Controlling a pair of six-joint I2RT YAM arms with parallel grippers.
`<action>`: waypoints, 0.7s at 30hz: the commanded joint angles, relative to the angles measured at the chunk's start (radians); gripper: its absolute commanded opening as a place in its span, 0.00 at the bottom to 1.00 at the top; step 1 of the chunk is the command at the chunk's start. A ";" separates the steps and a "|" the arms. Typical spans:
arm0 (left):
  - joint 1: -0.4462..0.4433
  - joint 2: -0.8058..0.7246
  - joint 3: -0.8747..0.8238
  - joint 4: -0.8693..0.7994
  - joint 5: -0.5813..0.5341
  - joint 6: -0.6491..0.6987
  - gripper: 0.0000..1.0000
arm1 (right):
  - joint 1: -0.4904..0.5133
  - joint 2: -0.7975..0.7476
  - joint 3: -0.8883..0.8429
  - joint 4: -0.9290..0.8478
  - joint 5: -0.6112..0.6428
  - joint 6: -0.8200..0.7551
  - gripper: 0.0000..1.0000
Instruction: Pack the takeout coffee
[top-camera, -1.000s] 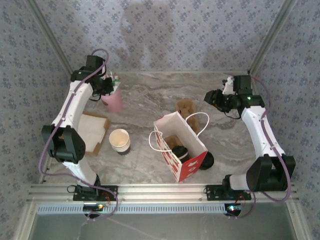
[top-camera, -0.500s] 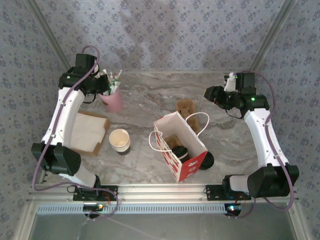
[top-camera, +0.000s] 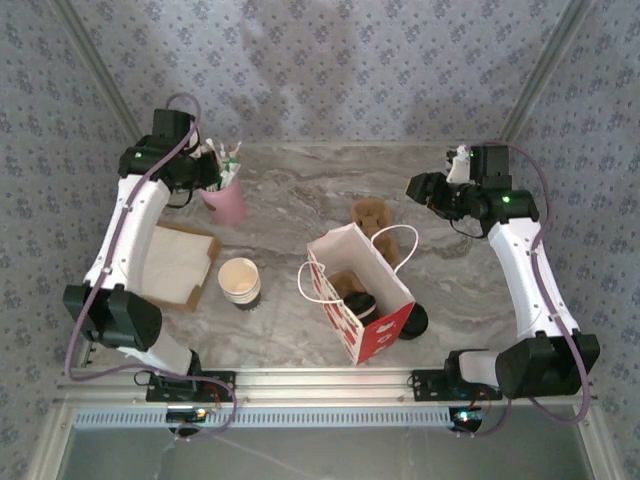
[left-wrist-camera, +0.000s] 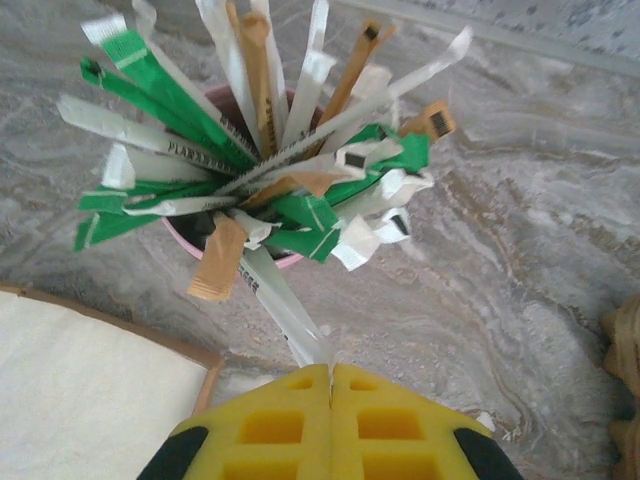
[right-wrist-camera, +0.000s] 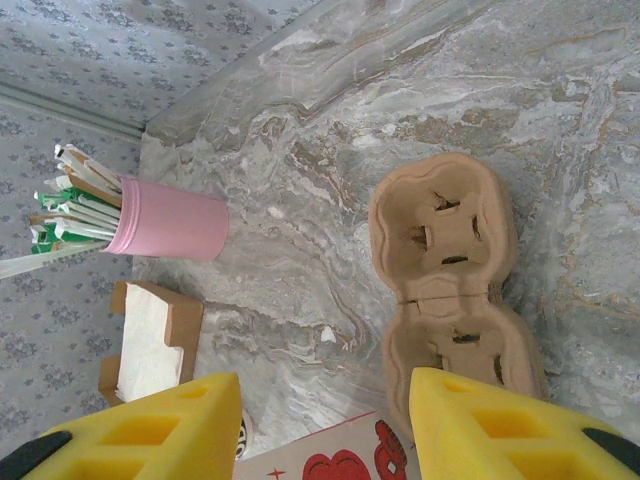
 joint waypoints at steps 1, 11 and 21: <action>0.009 0.025 -0.001 0.014 -0.016 0.010 0.10 | 0.008 -0.009 0.010 -0.012 -0.003 0.003 0.50; 0.009 -0.021 0.009 -0.018 -0.005 -0.002 0.44 | 0.010 -0.012 0.002 -0.016 -0.009 -0.005 0.50; 0.007 0.006 0.018 -0.014 0.023 0.004 0.37 | 0.011 -0.009 -0.002 -0.007 -0.016 -0.006 0.50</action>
